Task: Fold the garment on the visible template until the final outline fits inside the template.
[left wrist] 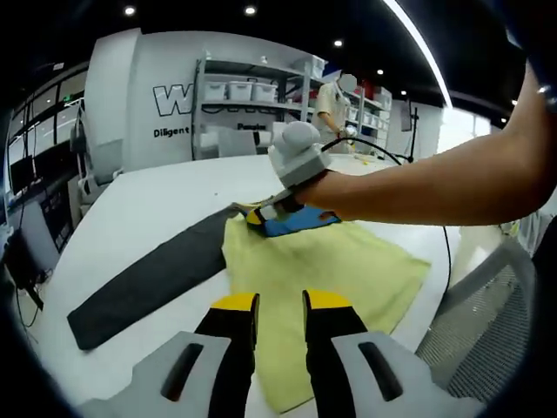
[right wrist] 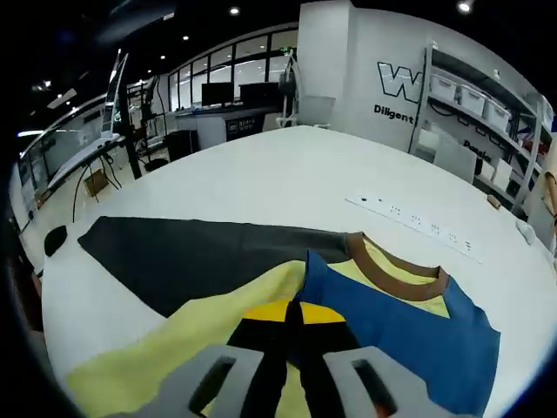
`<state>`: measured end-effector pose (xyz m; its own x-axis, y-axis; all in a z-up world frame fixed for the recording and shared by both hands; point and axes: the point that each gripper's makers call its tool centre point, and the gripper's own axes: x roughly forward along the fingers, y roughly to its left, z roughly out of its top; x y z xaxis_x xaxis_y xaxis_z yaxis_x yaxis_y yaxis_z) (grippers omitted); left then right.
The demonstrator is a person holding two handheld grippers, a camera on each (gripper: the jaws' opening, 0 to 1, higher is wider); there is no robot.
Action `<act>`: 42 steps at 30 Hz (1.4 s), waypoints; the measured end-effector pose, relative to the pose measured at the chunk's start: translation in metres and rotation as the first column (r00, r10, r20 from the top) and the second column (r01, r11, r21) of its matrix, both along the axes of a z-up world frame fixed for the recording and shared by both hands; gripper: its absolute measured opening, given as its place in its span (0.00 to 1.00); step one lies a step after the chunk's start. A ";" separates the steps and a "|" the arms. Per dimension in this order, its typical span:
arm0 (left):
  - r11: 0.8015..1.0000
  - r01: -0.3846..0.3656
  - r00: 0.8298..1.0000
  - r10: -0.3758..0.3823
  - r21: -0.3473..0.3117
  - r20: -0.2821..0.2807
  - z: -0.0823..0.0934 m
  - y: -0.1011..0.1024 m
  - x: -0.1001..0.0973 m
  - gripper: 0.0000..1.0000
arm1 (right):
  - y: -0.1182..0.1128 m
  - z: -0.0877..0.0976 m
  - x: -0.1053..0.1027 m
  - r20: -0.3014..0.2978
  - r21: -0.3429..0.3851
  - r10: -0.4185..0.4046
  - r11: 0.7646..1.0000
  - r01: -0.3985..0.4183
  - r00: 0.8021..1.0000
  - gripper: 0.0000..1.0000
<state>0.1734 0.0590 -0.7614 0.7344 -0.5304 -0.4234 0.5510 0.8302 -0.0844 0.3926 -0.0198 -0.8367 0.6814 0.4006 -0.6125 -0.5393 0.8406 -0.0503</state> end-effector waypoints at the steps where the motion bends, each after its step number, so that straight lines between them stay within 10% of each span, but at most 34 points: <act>1: 1.000 -0.001 1.000 0.001 -0.001 -0.002 0.000 0.000 0.000 0.17 | 0.004 -0.006 0.000 -0.018 0.011 0.002 1.000 -0.002 1.000 0.00; 26: 1.000 0.016 1.000 -0.016 0.001 -0.011 -0.001 -0.004 -0.002 0.18 | 0.013 -0.022 -0.010 -0.097 0.035 0.040 0.999 -0.037 0.995 0.03; 42: 0.999 0.043 0.999 -0.043 0.006 -0.012 -0.003 -0.009 -0.004 0.17 | -0.071 0.020 -0.015 0.018 0.023 -0.063 0.998 0.063 0.998 0.07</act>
<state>0.1689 0.0499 -0.7643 0.7055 -0.5589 -0.4358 0.5855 0.8061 -0.0860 0.3774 -0.0912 -0.8171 0.7170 0.3698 -0.5909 -0.4844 0.8739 -0.0409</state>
